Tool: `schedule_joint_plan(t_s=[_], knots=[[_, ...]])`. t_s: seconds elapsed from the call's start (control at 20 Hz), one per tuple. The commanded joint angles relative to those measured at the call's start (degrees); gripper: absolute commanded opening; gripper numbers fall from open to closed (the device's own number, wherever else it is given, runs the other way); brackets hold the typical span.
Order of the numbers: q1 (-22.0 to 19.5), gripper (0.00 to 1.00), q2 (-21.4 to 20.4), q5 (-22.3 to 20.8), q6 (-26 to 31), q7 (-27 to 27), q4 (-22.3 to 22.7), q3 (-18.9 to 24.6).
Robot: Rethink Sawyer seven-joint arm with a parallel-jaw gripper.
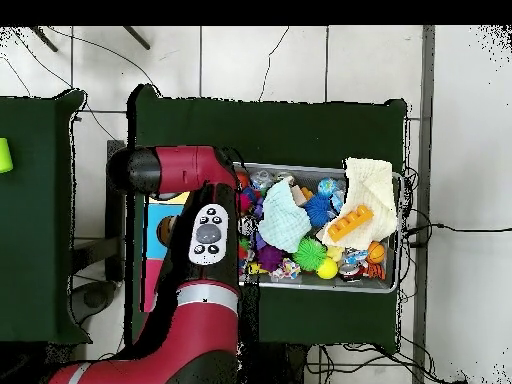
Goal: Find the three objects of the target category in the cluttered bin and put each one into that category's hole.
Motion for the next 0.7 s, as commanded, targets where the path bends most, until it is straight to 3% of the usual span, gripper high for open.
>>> schedule_joint_plan(t_s=[0.05,0.7], knots=[[-4.6,1.0,-0.6,-2.1,-10.1,5.1,5.0,4.8],[-5.2,1.0,-1.7,-2.4,-9.1,4.6,5.7,5.4]])
